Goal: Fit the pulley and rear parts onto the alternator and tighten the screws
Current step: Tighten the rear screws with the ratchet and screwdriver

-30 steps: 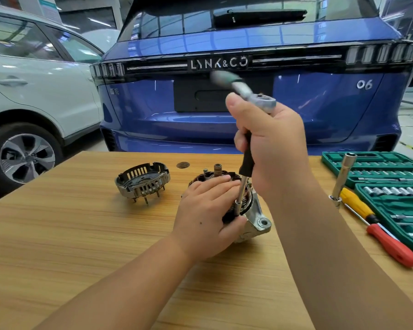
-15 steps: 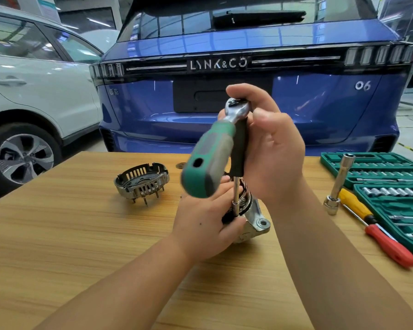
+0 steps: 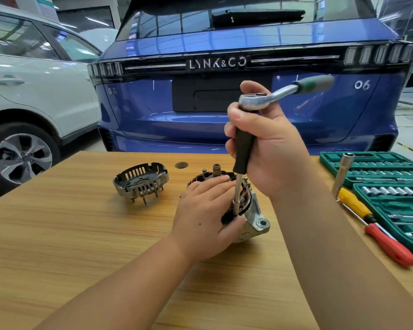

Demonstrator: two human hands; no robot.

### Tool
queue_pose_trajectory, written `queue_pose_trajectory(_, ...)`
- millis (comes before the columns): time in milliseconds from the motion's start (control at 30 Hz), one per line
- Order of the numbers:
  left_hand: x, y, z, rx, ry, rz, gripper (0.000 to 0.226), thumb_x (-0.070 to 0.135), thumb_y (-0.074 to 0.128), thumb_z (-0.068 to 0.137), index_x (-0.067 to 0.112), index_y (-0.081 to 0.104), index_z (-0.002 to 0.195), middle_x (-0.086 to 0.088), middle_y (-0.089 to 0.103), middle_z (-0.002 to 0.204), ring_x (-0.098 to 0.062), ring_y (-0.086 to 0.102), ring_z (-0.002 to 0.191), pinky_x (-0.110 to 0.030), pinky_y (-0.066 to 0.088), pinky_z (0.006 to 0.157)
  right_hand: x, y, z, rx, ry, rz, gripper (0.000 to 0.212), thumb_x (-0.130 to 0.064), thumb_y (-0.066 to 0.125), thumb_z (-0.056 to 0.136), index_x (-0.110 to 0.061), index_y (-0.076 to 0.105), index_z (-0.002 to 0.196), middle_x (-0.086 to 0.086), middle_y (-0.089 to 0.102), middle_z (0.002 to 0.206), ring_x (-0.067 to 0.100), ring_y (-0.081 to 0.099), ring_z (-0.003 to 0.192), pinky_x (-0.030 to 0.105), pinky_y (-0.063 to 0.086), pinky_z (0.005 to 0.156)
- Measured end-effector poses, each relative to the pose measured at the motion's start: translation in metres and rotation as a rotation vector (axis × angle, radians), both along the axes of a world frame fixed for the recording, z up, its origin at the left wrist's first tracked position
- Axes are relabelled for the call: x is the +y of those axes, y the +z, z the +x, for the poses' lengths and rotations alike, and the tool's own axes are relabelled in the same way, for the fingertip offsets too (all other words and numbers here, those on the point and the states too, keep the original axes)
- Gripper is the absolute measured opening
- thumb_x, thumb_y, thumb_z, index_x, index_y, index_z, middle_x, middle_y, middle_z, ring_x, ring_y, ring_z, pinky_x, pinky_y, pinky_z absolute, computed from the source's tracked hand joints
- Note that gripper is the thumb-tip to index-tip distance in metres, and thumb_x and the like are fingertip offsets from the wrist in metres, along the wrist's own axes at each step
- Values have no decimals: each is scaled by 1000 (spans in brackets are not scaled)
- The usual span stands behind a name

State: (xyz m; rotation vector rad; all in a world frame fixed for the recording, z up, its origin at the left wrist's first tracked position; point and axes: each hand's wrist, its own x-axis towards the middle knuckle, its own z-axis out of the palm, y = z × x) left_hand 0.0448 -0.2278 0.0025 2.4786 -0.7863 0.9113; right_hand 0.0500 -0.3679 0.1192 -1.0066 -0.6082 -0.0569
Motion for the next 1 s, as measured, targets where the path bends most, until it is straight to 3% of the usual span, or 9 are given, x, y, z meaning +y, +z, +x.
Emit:
queue_pose_trajectory(167, -1, 0, 2, -53, -4, -4, 40, 38, 68, 82, 17, 71, 116, 8, 70, 121, -16, 55, 129, -48, 44, 103, 14, -7, -2, -351, -161, -112, 35, 1, 58, 94, -27, 60, 114, 0, 67, 89, 17, 57, 67, 30, 49, 59)
queue_pose_trajectory(267, -1, 0, 2, -92, -13, -4, 36, 35, 73, 80, 18, 71, 111, 8, 71, 114, -17, 59, 120, -40, 44, 100, 12, -6, 0, -270, -19, -10, 32, 2, 53, 92, -22, 66, 109, 7, 63, 85, 21, 51, 64, 32, 44, 56)
queue_pose_trajectory(367, -1, -1, 2, -65, -7, -2, 43, 37, 69, 81, 19, 70, 121, 9, 69, 124, -16, 54, 130, -44, 42, 106, 5, -1, 3, -174, 152, 67, 32, -23, 67, 75, -17, 69, 107, 9, 63, 81, 22, 52, 60, 34, 36, 57)
queue_pose_trajectory(500, -1, -1, 1, -58, -5, -7, 47, 40, 67, 82, 19, 70, 124, 8, 68, 126, -15, 54, 131, -48, 44, 103, 5, 1, 2, -50, 54, 60, 38, -34, 63, 86, -14, 58, 117, 5, 60, 80, 18, 52, 62, 31, 41, 57)
queue_pose_trajectory(667, -1, 0, -1, -25, 5, -5, 51, 44, 60, 85, 22, 66, 131, 10, 64, 133, -13, 49, 136, -50, 40, 108, 6, 3, -2, -36, -357, -110, 16, -26, 73, 90, -14, 63, 85, -7, 51, 58, 10, 44, 48, 21, 41, 49)
queue_pose_trajectory(733, -1, 0, -1, -28, -2, -13, 51, 45, 60, 85, 22, 66, 131, 10, 64, 134, -13, 49, 136, -51, 41, 108, 2, 3, -1, 25, -273, -114, 14, -22, 71, 92, -14, 63, 83, -4, 53, 63, 10, 47, 52, 23, 43, 54)
queue_pose_trajectory(800, -1, -1, 0, -34, -6, -21, 51, 44, 61, 85, 22, 66, 131, 10, 64, 133, -14, 49, 136, -52, 41, 107, -2, 4, -1, 66, -44, -15, 10, -12, 65, 94, -15, 65, 104, 2, 56, 75, 12, 51, 59, 25, 45, 61)
queue_pose_trajectory(867, -1, -1, 0, -37, -4, -15, 51, 44, 61, 85, 21, 67, 130, 9, 64, 133, -14, 50, 136, -51, 41, 107, -2, 1, -1, -55, 32, 5, 30, -3, 59, 96, -21, 60, 120, 6, 54, 82, 16, 51, 62, 28, 46, 62)
queue_pose_trajectory(1000, 0, 1, -1, 11, 1, 14, 44, 44, 58, 87, 19, 70, 120, 7, 68, 126, -16, 51, 133, -47, 43, 105, 11, -6, -1, -410, -152, -136, 37, 1, 58, 95, -29, 61, 116, 5, 57, 79, 15, 52, 57, 28, 47, 55)
